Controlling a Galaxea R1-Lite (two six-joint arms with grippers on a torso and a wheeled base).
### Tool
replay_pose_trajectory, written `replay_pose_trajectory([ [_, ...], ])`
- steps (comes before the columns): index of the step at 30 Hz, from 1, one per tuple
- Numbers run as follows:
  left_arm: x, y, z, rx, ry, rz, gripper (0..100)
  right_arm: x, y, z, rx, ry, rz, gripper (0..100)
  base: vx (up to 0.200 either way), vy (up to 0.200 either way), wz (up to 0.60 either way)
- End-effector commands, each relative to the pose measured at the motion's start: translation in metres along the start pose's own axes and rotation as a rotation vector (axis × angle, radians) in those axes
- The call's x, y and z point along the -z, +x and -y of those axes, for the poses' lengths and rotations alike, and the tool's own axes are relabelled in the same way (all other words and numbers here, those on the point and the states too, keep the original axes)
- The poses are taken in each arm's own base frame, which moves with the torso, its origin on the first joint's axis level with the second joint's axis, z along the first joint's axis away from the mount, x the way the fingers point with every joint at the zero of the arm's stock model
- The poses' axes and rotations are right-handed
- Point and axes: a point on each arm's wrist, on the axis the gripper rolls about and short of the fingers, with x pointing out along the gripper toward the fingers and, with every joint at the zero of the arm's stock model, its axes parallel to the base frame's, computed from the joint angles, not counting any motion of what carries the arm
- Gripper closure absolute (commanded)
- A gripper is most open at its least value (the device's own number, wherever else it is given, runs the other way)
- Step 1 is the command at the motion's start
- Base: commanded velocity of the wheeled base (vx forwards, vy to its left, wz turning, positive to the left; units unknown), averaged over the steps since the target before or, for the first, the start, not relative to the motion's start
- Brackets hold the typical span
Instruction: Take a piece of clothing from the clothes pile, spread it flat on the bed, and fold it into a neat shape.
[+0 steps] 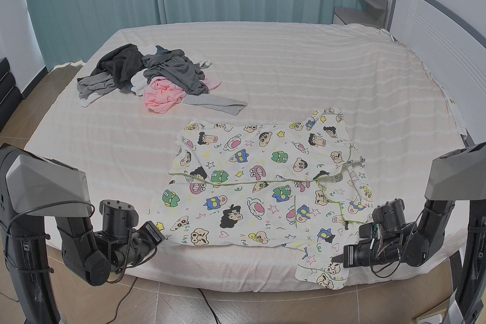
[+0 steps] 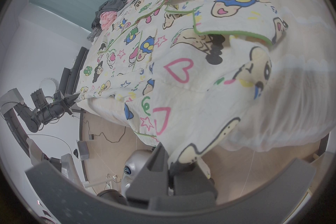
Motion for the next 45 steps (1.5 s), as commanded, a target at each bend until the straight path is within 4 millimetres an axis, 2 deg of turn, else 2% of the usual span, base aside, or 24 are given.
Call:
replay_pose_trajectory([
  [1,0.003,-0.003,-0.002,-0.009,0.004,-0.011,100,0.005,-0.007,0.004,0.014,0.025,-0.037,100,0.000,0.000,0.00],
  [10,0.018,-0.013,-0.007,-0.037,0.033,-0.067,100,0.010,-0.021,-0.001,-0.018,0.029,-0.058,100,0.000,0.000,0.00],
  [15,0.020,-0.017,-0.012,-0.056,0.036,-0.079,100,0.015,-0.025,-0.001,-0.013,0.035,-0.076,100,0.000,0.000,0.00],
  [23,0.021,-0.021,-0.017,-0.079,0.074,-0.089,100,0.010,-0.028,0.000,-0.017,0.039,-0.053,100,0.000,0.000,0.00],
  [27,0.019,-0.020,-0.012,-0.039,0.083,-0.060,100,0.007,-0.029,-0.002,-0.029,0.031,-0.039,100,0.000,0.000,0.00],
  [36,0.011,-0.018,0.000,0.054,0.076,0.012,100,-0.003,-0.046,-0.006,-0.110,0.029,0.011,100,0.000,0.000,0.00],
  [45,-0.002,-0.008,0.017,0.115,0.066,0.126,100,-0.027,-0.059,-0.012,-0.169,0.086,0.109,100,0.000,0.000,0.00],
])
